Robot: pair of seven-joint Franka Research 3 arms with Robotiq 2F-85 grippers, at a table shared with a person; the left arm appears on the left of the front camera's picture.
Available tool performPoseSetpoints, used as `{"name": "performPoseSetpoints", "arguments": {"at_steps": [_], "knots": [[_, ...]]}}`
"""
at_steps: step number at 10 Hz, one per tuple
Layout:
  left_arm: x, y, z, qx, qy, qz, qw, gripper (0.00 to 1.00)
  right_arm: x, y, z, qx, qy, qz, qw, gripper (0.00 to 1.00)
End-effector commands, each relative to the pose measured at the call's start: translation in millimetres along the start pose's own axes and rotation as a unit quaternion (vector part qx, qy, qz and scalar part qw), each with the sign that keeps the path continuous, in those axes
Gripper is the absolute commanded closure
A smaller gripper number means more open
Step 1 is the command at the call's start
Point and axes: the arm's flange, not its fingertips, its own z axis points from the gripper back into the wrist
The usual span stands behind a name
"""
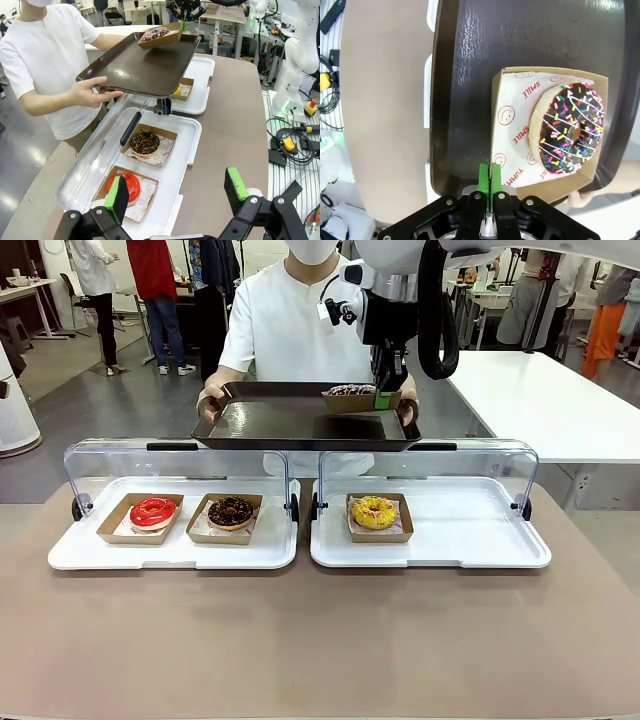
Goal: Provide the desired donut to the person.
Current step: Place the picked Paper togo box onto the Handle tray extended by the person.
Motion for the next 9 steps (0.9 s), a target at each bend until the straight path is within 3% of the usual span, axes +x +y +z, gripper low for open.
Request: {"name": "performPoseSetpoints", "arguments": {"at_steps": [1,9], "knots": [[0.5,-1.0,0.9,0.001,-0.003,-0.001,1.000,0.00,-0.7,-0.8,2.1,-0.002,0.001,-0.002,1.000,0.98],[0.5,-1.0,0.9,0.001,-0.003,-0.001,1.000,0.00,1.9,-4.1,-7.1,-0.021,0.013,-0.032,0.999,0.98]]}}
